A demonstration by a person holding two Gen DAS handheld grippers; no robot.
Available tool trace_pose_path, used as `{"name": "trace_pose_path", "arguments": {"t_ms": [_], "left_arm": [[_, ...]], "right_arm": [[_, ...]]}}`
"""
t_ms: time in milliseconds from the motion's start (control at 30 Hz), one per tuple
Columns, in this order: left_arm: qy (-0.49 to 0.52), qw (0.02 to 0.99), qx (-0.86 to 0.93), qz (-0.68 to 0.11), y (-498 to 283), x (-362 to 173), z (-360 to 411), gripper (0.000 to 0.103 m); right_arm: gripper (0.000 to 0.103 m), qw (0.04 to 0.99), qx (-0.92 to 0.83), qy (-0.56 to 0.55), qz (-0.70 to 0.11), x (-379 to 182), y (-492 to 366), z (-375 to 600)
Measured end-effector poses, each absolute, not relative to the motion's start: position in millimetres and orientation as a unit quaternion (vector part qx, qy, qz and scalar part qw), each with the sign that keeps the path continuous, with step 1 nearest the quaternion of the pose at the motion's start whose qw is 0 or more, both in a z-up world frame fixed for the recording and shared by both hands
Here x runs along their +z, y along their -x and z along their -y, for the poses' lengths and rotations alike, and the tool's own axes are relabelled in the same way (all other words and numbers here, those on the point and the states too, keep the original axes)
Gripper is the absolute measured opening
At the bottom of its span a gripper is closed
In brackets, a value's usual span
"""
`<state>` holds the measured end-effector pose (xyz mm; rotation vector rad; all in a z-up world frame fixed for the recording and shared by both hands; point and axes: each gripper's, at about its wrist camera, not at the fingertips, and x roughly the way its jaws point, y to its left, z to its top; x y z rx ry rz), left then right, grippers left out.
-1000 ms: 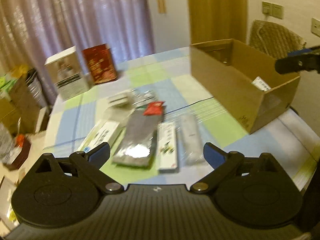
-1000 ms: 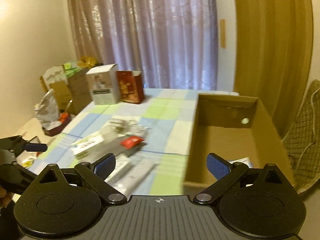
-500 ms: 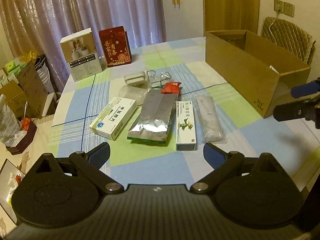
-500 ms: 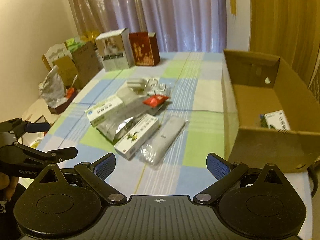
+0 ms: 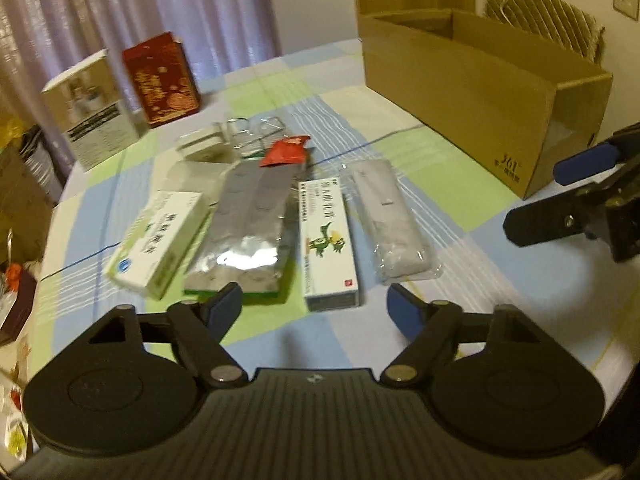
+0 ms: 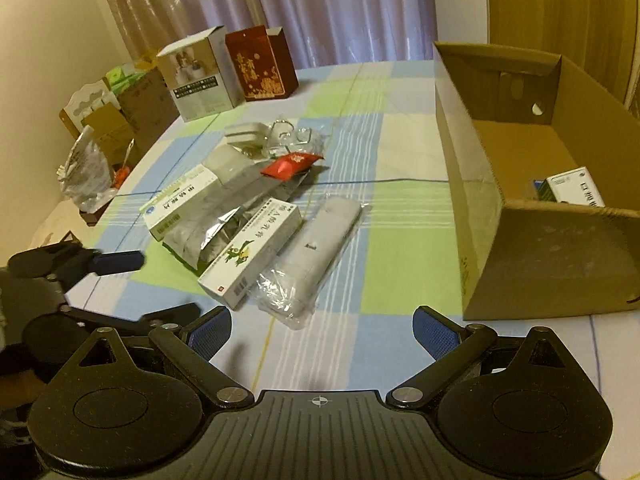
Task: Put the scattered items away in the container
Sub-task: 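Return both tools to the table items, then grasp the white ointment box with the left tool while the right tool grasps the wrapped white item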
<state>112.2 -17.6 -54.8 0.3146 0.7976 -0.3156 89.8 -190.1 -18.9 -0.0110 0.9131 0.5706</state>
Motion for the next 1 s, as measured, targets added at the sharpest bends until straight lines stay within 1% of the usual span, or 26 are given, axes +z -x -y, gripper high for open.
{"name": "trace_pose_path", "arguments": {"t_ms": [33, 100, 233, 367, 700, 867, 933, 967, 1000], "left_arm": [[-0.154, 0.895, -0.156, -0.389, -117.6, -59.4, 19.8, 0.069], [-0.155, 0.889, -0.163, -0.399, -127.8, -68.4, 22.8, 0.059], [-0.154, 0.884, -0.169, -0.408, -141.1, -81.0, 25.2, 0.049], [-0.152, 0.88, -0.177, -0.413, -149.6, -88.2, 26.6, 0.034], [-0.147, 0.87, -0.155, -0.444, -137.3, -77.6, 16.7, 0.034], [-0.143, 0.87, -0.143, -0.449, -137.1, -77.1, 10.0, 0.035], [-0.141, 0.87, -0.14, -0.451, -138.5, -77.3, 8.4, 0.036], [-0.142, 0.87, -0.139, -0.451, -139.0, -77.6, 8.1, 0.041], [-0.144, 0.87, -0.139, -0.451, -138.9, -77.8, 8.0, 0.042]], "right_arm": [[0.102, 0.858, 0.271, 0.003, -0.436, -21.2, -92.0, 188.8], [0.102, 0.857, 0.271, -0.001, -0.439, -26.4, -97.5, 186.6], [0.102, 0.854, 0.272, -0.004, -0.443, -35.9, -106.7, 181.0], [0.102, 0.852, 0.272, -0.005, -0.447, -43.0, -113.7, 174.3], [0.101, 0.85, 0.252, -0.003, -0.462, -59.9, -138.8, 148.4], [0.101, 0.852, 0.237, 0.02, -0.467, -72.9, -152.7, 125.5], [0.101, 0.851, 0.232, 0.034, -0.47, -79.0, -156.6, 117.2], [0.101, 0.851, 0.23, 0.046, -0.47, -81.6, -156.9, 113.3], [0.097, 0.851, 0.23, 0.06, -0.468, -84.2, -157.0, 109.2]]}}
